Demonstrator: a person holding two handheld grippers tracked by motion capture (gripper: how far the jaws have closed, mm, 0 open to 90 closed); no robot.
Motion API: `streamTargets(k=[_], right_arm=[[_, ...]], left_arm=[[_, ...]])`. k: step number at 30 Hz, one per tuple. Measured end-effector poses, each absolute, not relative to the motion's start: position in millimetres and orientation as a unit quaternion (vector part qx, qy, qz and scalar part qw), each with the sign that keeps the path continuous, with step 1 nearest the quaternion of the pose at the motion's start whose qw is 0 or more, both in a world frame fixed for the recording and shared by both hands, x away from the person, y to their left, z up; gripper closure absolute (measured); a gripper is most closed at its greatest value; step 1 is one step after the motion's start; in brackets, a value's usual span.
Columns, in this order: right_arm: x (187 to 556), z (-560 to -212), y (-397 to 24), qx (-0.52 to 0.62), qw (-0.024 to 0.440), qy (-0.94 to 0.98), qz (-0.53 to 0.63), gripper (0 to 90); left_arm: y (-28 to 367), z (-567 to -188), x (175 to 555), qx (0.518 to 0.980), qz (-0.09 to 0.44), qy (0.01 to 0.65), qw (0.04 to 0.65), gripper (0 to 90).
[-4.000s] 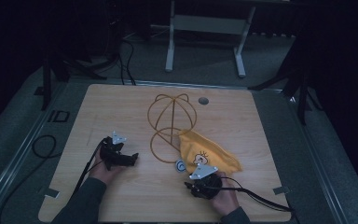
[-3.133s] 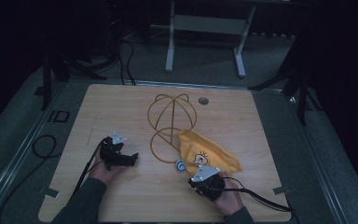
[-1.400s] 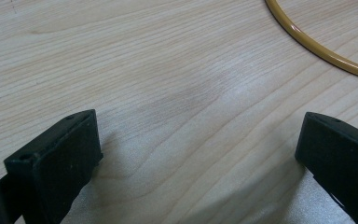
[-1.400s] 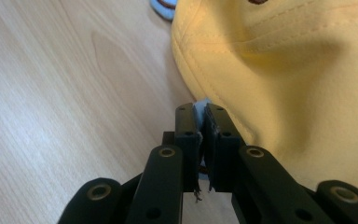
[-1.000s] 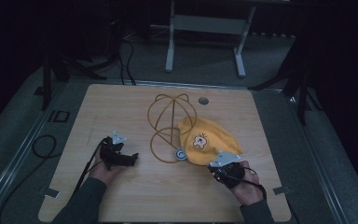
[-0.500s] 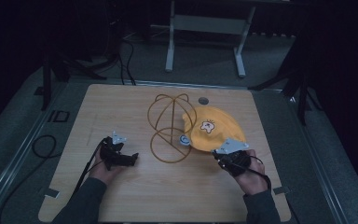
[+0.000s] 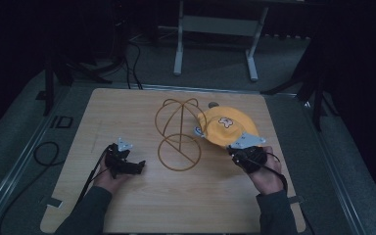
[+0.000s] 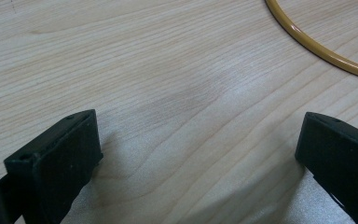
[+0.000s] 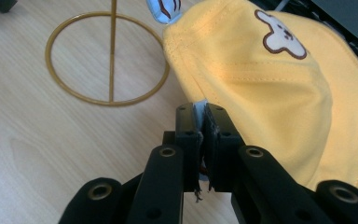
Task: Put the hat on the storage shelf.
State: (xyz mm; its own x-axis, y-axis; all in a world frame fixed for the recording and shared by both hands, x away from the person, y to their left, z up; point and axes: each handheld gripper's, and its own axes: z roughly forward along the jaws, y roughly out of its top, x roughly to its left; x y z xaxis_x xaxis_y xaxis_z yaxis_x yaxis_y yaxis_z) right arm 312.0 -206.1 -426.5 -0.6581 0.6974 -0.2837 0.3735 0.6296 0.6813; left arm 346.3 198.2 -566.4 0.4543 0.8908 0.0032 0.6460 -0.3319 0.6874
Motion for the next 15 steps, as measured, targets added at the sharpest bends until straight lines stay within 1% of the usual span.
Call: streamTargets(k=[6, 15], right_arm=[[320, -421, -207, 0.313, 0.27, 0.862, 0.293, 85.0], [330, -416, -212, 0.325, 0.242, 0.87, 0.28, 84.9]], left_arm=[[198, -566, 346, 0.793, 0.194, 0.485, 0.314, 0.1], [198, -566, 346, 0.793, 0.193, 0.485, 0.314, 0.1]])
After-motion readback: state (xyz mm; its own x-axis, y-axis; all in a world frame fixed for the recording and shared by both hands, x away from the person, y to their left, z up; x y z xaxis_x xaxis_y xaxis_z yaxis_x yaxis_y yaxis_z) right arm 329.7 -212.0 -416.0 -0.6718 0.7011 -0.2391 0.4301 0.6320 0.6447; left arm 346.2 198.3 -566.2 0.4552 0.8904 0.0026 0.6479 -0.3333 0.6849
